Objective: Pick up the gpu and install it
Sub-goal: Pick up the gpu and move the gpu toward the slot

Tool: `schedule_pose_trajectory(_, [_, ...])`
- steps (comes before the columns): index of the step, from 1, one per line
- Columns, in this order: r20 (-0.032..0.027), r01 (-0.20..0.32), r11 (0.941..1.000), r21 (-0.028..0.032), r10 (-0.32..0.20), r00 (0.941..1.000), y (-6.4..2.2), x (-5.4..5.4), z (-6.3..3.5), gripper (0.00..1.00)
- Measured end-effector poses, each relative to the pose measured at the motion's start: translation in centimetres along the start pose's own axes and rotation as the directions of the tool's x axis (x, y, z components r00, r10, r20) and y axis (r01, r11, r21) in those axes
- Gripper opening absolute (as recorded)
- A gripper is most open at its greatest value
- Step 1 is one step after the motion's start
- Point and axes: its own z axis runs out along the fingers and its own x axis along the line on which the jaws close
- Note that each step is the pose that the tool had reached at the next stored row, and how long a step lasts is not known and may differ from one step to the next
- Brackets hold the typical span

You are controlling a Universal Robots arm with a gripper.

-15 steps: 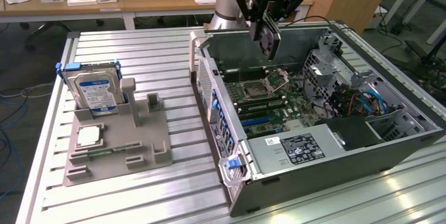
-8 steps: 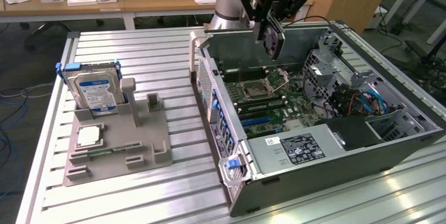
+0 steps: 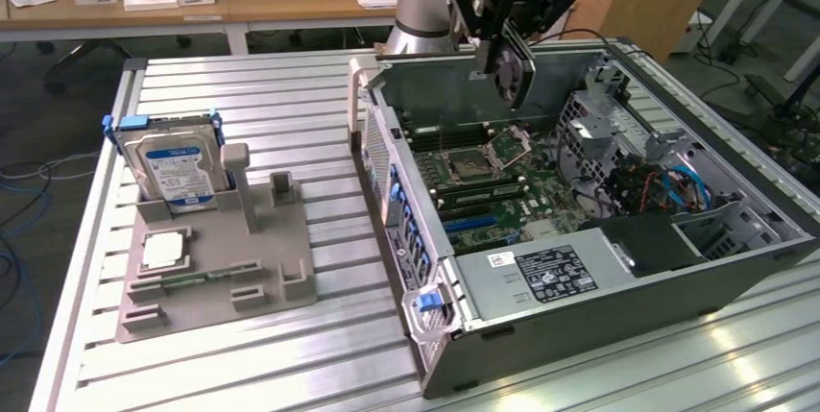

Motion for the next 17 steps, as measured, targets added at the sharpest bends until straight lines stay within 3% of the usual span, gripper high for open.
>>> schedule_pose_trajectory(8, [0.0000, 0.001, 1.0000, -0.0002, -0.001, 1.0000, 0.01, -1.1, 0.04, 0.28])
schedule_pose_trajectory(17, [-0.0011, 0.002, 1.0000, -0.0002, -0.002, 1.0000, 0.04, -3.7, 0.12, 0.28])
